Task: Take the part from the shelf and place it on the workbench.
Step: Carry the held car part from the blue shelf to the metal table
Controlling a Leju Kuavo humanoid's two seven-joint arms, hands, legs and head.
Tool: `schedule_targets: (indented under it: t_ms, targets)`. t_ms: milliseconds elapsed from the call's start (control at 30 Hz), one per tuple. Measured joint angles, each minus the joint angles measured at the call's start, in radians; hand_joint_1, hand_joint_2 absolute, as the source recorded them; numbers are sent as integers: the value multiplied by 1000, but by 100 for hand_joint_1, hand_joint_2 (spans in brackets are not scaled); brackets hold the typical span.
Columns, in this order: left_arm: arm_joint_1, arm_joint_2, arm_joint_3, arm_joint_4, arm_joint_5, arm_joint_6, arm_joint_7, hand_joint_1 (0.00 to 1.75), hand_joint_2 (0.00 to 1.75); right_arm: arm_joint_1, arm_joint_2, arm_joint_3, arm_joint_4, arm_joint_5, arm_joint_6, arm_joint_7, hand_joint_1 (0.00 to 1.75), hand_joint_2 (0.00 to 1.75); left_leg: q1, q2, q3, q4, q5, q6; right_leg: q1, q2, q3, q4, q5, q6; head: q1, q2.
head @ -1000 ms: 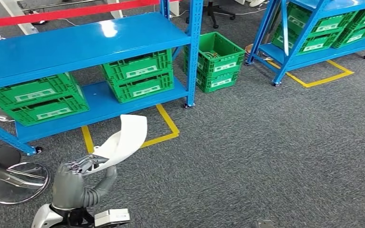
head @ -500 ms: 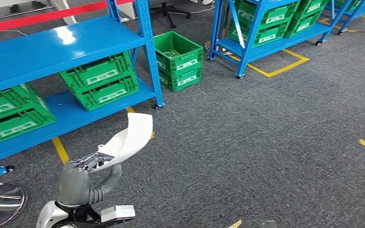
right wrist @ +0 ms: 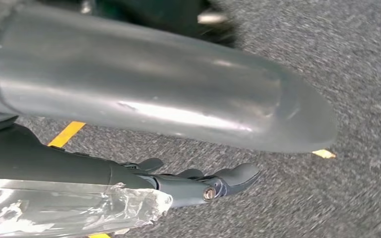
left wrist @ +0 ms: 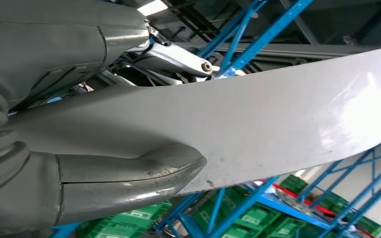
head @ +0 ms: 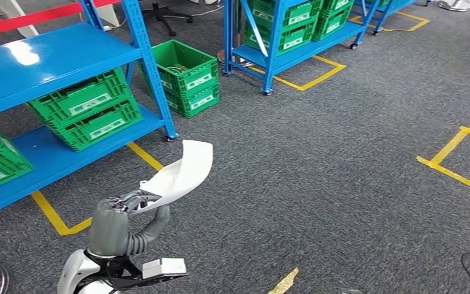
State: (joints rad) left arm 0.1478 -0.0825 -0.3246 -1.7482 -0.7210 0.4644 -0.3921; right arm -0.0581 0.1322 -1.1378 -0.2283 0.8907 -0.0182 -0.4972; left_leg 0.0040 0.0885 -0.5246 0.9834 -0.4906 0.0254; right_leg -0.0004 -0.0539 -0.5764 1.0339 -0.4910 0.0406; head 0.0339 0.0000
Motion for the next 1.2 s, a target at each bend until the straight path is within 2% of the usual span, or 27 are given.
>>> schedule_targets:
  t_ms: [33, 67, 133, 200, 267, 300, 333, 367, 400, 433, 500, 567, 633, 667, 700, 767, 800, 833, 867, 900, 933, 967, 1033, 1067, 1133, 1167, 1200]
  targets:
    - [-2, -1, 0, 0, 0, -2, 0, 175, 175, -2, 0, -1, -1, 0, 0, 0, 0, 0, -3, 8, 1, 1, -1, -3, 3, -13, 22, -39, 7, -6, 0, 0]
    - [-4, -2, 0, 1, 1, -5, 0, 175, 175, -3, 0, -2, -1, -1, 0, 0, 0, 0, -5, 15, 1, 1, -1, -7, 6, -16, 27, -51, 5, -12, -2, 0]
    - [-8, -4, -2, 1, 7, -15, -1, 175, 175, -2, 0, -5, -2, -3, 0, 0, 0, 0, -5, 25, 2, 2, -3, -17, 4, 5, 22, -52, 12, -25, -2, 0]
    - [-14, -6, -7, 2, 19, -25, -7, 175, 175, 0, 0, -9, -3, -5, 0, -1, 0, 0, -1, -12, -8, 34, -34, -28, 0, 24, 21, -57, 21, -39, -3, 0]
    - [-16, -7, -10, 2, 32, -35, -14, 175, 175, -1, 0, -11, -4, -7, 0, -2, 0, 0, 2, -65, -52, 144, -104, -33, -2, 46, 19, -59, 28, -49, -5, 0]
    - [-16, -7, -11, 2, 37, -41, -16, 175, 175, -2, -1, -13, -5, -7, 0, -3, 0, 0, 3, -77, -83, 215, -138, -33, -2, 59, 15, -58, 29, -51, -6, 0]
    - [-16, -6, -12, 2, 40, -48, -17, 175, 175, -2, -1, -15, -5, -8, 0, -3, 0, 0, 3, -81, -107, 271, -156, -33, -1, 73, 13, -57, 31, -52, -6, 0]
    - [-17, -6, -13, 2, 43, -53, -18, 175, 175, -1, -1, -17, -5, -8, 0, -3, 0, 0, 3, -82, -117, 295, -154, -33, -1, 87, 11, -55, 32, -52, -6, 0]
    - [-17, -6, -14, 2, 44, -56, -18, 175, 175, 0, -1, -19, -5, -8, 0, -3, 0, 0, 4, -84, -109, 278, -132, -32, -1, 102, 9, -52, 32, -52, -6, 0]
    - [-17, -6, -15, 2, 45, -58, -18, 175, 175, 1, -1, -22, -6, -8, 0, -3, 0, 0, 5, -90, -84, 226, -94, -30, -1, 116, 9, -49, 32, -51, -7, 0]
    - [-19, -6, -15, 2, 46, -59, -18, 175, 175, 1, -1, -25, -6, -8, 0, -2, 0, 0, 10, -130, -24, 95, -32, -27, -1, 143, 3, -39, 31, -45, -6, 0]
    - [-21, -7, -16, 2, 47, -59, -19, 175, 175, 0, -1, -26, -6, -8, 0, -2, 0, 0, 13, -161, -1, 33, -19, -23, -3, 165, -12, -30, 35, -32, -6, 0]
    - [-22, -8, -16, 2, 47, -59, -19, 175, 175, 4, -1, -27, -7, -8, 0, -2, 0, 0, 10, -150, -4, 27, -19, -16, -7, 182, -27, -30, 41, -18, -6, 0]
    - [-23, -9, -17, 2, 47, -59, -20, 175, 175, 7, -1, -28, -8, -8, 0, -2, 0, 0, 10, -139, -4, 24, -15, -10, -7, 170, -34, -25, 39, -13, -6, 0]
    - [-24, -11, -17, 2, 47, -60, -20, 175, 175, 9, -1, -29, -8, -8, 0, -2, 0, 0, 11, -126, -4, 21, -12, -4, -6, 146, -47, -6, 26, -8, -2, 0]
    - [-25, -13, -18, 2, 47, -60, -20, 175, 175, 7, -2, -30, -8, -8, 0, -2, 0, 0, 9, -98, -6, 19, -9, 3, -4, 84, -97, 97, -32, -1, 4, 0]
    - [-24, -14, -17, 2, 47, -60, -20, 175, 175, 5, -2, -30, -8, -8, 0, -2, 0, 0, 7, -83, -8, 19, -9, 5, -4, 68, -131, 171, -67, 2, 7, 0]
    - [-24, -14, -17, 2, 48, -60, -20, 175, 175, 4, -2, -30, -8, -8, 0, -2, 0, 0, 6, -68, -9, 19, -9, 5, -5, 62, -159, 233, -91, 4, 7, 0]
    - [-24, -14, -17, 2, 48, -60, -20, 175, 175, 5, -2, -30, -8, -8, 0, -2, 0, 0, 5, -54, -10, 19, -9, 5, -6, 59, -171, 266, -98, 5, 7, 0]
    - [-24, -14, -17, 2, 48, -60, -20, 175, 175, 7, -2, -30, -8, -8, 0, -2, 0, 0, 5, -41, -10, 19, -9, 4, -6, 56, -162, 257, -86, 5, 7, 0]
    - [-24, -14, -18, 2, 48, -60, -20, 175, 175, 8, -2, -31, -8, -8, 0, -2, 0, 0, 4, -29, -9, 19, -10, 4, -6, 50, -130, 205, -57, 4, 7, 0]
    - [-25, -14, -18, 2, 48, -60, -20, 175, 175, 8, -2, -31, -9, -8, 0, -2, 0, 0, 4, -19, -7, 19, -11, 3, -5, 35, -84, 126, -26, 1, 7, 0]
    - [-25, -15, -18, 2, 48, -60, -20, 175, 175, 5, -2, -31, -10, -8, 0, -2, 0, 0, 0, -1, -5, 19, -14, -4, 3, 0, -9, -1, 8, -9, 6, 0]
    - [-26, -16, -18, 2, 48, -60, -21, 175, 175, 4, -2, -31, -10, -8, 0, -2, 0, 0, -2, 6, -4, 19, -14, -8, 7, -9, 5, -27, 11, -15, 5, 0]
    - [-26, -16, -18, 2, 48, -60, -21, 175, 175, 4, -2, -32, -11, -8, -1, -2, 0, 0, -4, 22, -2, 18, -14, -17, 10, 6, 5, -33, 13, -25, 3, 0]
    - [-27, -16, -18, 2, 48, -60, -21, 175, 175, 6, -3, -32, -11, -8, -1, -2, 0, 0, -3, 18, -1, 21, -19, -23, 8, 16, 5, -36, 16, -31, 3, 0]
    - [-28, -16, -19, 2, 48, -60, -21, 175, 175, 7, -3, -33, -12, -8, -1, -2, 0, 0, -1, 0, -5, 33, -31, -28, 5, 26, 5, -39, 20, -37, 2, 0]
